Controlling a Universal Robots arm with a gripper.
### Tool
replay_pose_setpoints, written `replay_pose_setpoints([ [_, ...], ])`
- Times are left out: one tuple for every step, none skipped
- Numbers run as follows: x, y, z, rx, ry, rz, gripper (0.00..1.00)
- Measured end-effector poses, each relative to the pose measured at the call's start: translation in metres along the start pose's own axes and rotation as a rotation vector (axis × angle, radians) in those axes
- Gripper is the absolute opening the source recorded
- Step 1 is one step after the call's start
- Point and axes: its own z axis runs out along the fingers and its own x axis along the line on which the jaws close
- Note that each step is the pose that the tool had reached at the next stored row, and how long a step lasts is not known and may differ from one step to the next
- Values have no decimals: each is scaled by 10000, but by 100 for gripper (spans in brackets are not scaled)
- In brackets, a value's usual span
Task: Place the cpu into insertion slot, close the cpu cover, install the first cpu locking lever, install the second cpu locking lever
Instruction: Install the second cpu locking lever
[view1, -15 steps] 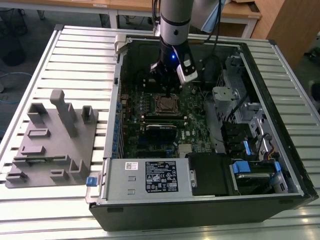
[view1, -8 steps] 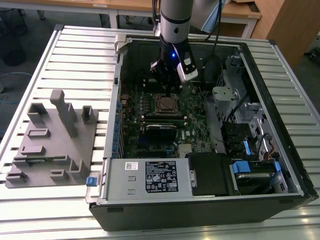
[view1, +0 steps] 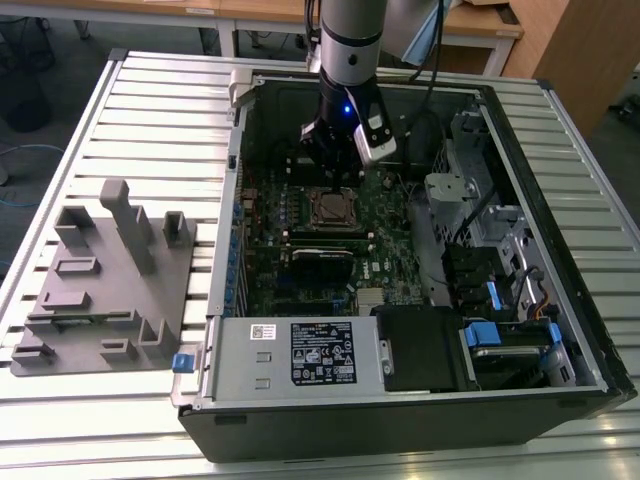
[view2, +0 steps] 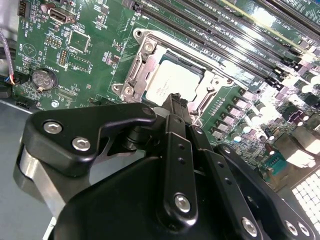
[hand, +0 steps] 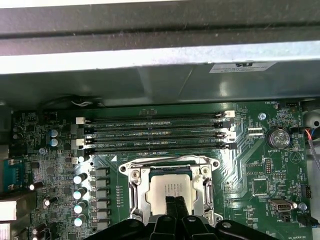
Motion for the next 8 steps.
replay_pose_setpoints([
  [0, -2, -1, 2, 2, -1, 10],
  [-1, -6, -2, 3, 2, -2, 10],
  [-1, -12, -1, 2, 2, -2, 10],
  [-1, -19, -1, 2, 1, 0, 10],
  [-2, -29, -2, 1, 1, 0, 10],
  [-3, -39, -2, 1, 1, -1, 10],
  [-3, -49, -2, 0, 0, 0, 10],
  [-4, -61, -3, 1, 0, 0, 10],
])
